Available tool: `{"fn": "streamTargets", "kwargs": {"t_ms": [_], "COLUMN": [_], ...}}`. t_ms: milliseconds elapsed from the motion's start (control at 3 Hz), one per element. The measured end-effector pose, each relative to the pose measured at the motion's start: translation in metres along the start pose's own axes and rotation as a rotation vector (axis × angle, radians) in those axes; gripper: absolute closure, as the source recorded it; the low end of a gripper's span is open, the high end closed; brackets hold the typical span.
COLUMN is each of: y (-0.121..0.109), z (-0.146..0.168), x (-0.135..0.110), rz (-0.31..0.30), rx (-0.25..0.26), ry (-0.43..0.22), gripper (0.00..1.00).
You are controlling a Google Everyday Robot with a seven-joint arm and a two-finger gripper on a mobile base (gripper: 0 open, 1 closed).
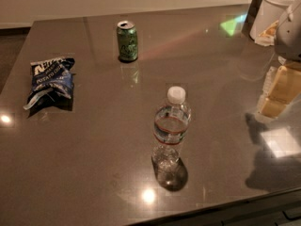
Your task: Knock water bottle over
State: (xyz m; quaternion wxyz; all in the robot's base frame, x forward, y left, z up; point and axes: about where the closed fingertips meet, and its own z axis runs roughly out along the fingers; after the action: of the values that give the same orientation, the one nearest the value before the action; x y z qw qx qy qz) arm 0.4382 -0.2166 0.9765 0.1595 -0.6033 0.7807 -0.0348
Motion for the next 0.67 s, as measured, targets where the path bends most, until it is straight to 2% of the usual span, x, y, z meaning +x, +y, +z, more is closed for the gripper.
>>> {"fn": "streamTargets", "kwargs": {"t_ms": [333,667], "y": [0.0,0.009], "z": [0.0,0.0044], "x": [0.0,-0.0094], "rz": [0.0,-0.016], "rx": [0.0,-0.02], "ry": [0.0,-0.029], "gripper": [0.0,0.0]}}
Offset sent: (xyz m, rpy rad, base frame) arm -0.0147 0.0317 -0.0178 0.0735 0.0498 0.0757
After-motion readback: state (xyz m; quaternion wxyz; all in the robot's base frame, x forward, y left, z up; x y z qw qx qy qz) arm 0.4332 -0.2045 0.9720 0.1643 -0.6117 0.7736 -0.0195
